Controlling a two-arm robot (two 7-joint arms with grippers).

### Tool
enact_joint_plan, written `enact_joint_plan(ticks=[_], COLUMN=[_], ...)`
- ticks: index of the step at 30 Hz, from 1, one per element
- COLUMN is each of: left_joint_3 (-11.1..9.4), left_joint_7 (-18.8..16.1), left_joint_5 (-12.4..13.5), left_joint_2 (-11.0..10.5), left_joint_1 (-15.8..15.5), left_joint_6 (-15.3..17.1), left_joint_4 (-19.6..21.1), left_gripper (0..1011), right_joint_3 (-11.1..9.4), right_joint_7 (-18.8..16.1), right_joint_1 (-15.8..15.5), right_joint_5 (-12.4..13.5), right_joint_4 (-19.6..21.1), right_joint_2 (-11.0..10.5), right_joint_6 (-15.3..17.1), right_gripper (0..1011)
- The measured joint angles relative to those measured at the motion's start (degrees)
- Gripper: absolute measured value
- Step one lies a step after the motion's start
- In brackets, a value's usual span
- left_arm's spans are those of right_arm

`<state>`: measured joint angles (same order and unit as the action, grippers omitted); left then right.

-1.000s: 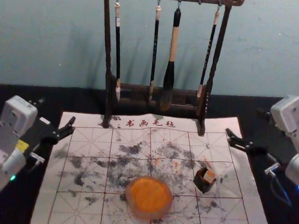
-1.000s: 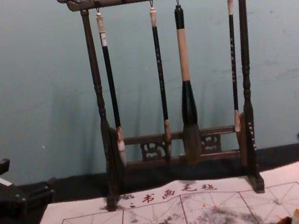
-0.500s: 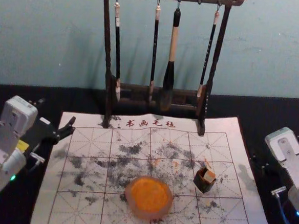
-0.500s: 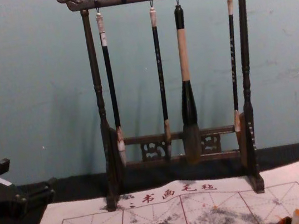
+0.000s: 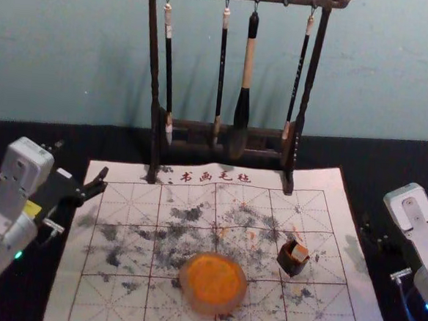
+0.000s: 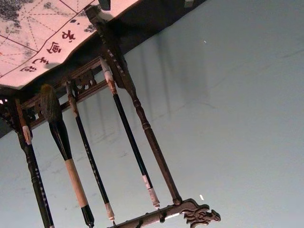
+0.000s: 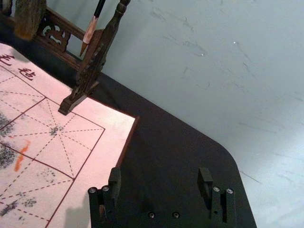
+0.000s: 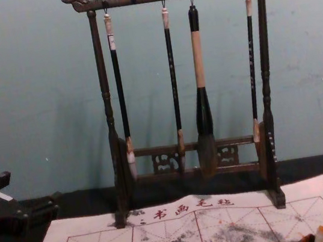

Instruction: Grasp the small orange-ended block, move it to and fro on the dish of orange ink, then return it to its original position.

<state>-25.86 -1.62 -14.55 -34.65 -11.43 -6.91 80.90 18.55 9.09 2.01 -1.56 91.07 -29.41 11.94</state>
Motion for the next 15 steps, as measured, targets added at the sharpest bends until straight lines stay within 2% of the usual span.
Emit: enact_joint_plan(ticks=[15], left_joint_3=[0.0], left_joint_7=[0.0], left_joint_5=[0.0], left_joint_2=[0.0], left_joint_1=[0.0], left_joint_6=[0.0], left_joint_4=[0.0], left_gripper=[1001], right_joint_3=[0.2], right_joint_7=[-0.1], right_joint_1=[0.0], right_joint_5=[-0.1], right_joint_4=[0.1], right_joint_2=[-0.2], right_joint_6=[-0.1], right_gripper=[1000])
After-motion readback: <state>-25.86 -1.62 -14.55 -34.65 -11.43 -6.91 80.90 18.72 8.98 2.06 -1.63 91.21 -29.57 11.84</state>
